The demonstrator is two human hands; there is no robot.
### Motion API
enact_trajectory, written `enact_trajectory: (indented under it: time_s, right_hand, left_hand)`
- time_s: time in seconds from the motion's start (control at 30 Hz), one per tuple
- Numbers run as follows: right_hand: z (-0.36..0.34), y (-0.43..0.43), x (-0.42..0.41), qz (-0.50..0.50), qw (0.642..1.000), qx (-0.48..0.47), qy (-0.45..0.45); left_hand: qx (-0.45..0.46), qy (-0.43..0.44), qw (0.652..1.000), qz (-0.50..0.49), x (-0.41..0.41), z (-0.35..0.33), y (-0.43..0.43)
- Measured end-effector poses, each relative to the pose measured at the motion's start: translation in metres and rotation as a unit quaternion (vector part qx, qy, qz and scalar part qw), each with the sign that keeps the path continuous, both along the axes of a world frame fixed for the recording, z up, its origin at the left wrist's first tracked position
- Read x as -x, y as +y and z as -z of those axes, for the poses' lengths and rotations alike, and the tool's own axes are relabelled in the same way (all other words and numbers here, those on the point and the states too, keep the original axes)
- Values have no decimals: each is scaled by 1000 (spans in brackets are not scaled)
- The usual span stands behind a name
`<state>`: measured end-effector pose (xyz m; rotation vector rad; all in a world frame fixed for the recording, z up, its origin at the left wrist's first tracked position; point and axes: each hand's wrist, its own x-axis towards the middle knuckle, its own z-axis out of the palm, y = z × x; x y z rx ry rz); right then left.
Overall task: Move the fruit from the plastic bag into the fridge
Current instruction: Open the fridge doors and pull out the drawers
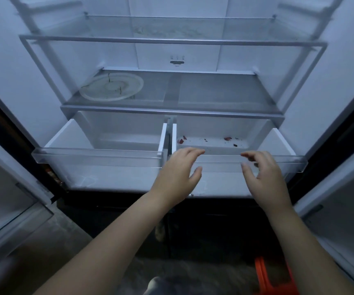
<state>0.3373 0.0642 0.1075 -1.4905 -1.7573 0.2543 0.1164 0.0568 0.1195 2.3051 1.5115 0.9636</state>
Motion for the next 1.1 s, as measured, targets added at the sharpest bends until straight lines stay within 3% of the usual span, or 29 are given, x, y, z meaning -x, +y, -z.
enact_trajectory:
  time_s: [0.13,0.3,0.57,0.77,1.1]
  right_hand:
    - [14,20,-21,18,988,31,-150]
    - [29,25,-28,33,970,13,-239]
    - [37,20,-12,56,978,-22,-201]
    - [39,14,-2,64,980,-14,-187]
    - [39,11,5,62,980,-13,-191]
  left_hand:
    - [-38,139,989,20,-27,15,28]
    - [-32,167,985,5,-28,35,39]
    - [-76,159,984,-7,-13,48,37]
    - [-51,133,990,-12,-13,43,29]
    - [-69,183,981,14,1,43,24]
